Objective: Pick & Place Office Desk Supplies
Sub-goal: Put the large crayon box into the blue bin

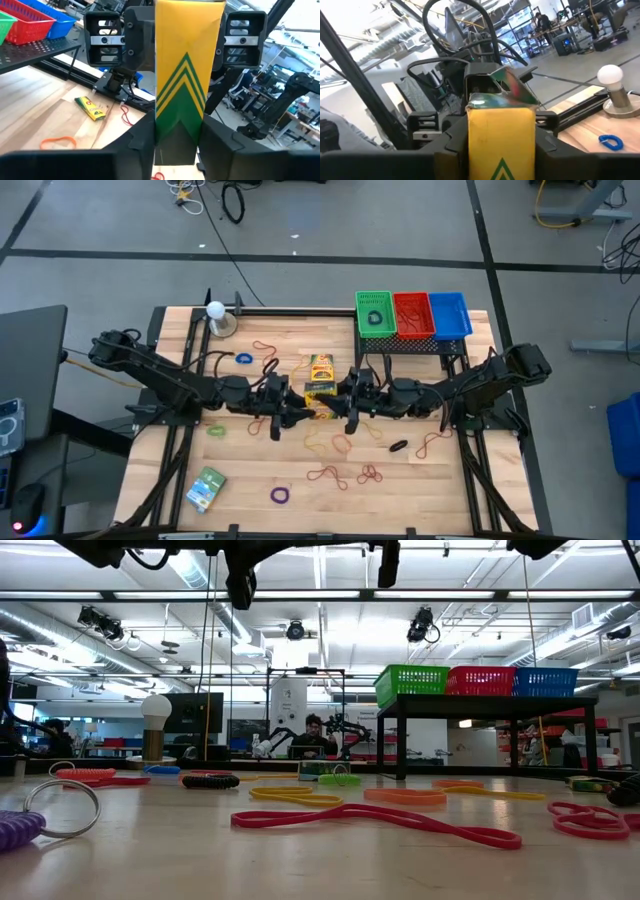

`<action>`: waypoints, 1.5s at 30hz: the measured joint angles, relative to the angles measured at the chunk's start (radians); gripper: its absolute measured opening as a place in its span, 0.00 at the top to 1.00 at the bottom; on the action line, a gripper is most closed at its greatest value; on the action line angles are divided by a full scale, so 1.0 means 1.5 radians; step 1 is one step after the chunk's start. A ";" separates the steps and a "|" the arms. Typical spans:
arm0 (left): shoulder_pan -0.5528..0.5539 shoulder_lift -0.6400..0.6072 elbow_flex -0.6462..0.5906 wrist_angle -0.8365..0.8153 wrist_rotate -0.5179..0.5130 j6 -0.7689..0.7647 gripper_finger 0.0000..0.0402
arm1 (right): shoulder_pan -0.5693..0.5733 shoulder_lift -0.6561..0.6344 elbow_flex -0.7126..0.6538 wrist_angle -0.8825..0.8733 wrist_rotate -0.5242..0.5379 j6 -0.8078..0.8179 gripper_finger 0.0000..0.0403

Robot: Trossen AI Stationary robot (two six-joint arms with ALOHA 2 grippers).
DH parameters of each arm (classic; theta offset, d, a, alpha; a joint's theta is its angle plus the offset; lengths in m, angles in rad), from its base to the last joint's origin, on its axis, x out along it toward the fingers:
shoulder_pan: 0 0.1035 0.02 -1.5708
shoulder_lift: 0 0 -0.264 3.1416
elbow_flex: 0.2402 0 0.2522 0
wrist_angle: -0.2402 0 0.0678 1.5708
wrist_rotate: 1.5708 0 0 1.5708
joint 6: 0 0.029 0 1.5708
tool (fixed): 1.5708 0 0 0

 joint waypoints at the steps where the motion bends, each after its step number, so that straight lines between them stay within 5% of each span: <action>1: 0.000 0.000 0.000 -0.002 0.000 0.003 0.70 | 0.000 0.000 0.000 -0.003 0.000 0.000 0.67; 7: -0.001 0.000 0.000 -0.014 0.001 0.005 0.70 | 0.001 -0.021 0.000 -0.062 0.000 0.027 0.49; 13: -0.001 -0.001 0.000 -0.032 0.012 0.001 0.70 | 0.001 -0.118 0.000 -0.252 -0.006 0.028 0.32; 20: 0.000 -0.001 0.015 -0.183 0.006 -0.010 0.70 | -0.036 -0.257 0.084 -0.679 -0.096 0.051 0.23; 26: 0.005 0.018 0.076 -0.300 0.009 0.024 0.70 | -0.103 -0.206 0.259 -0.970 -0.237 -0.041 0.23; 34: 0.018 0.098 0.152 -0.323 0.011 0.045 0.70 | -0.123 -0.099 0.374 -1.042 -0.348 -0.127 0.23; 45: 0.023 0.119 0.172 -0.325 0.009 0.036 0.70 | -0.124 -0.033 0.384 -1.067 -0.394 -0.147 0.23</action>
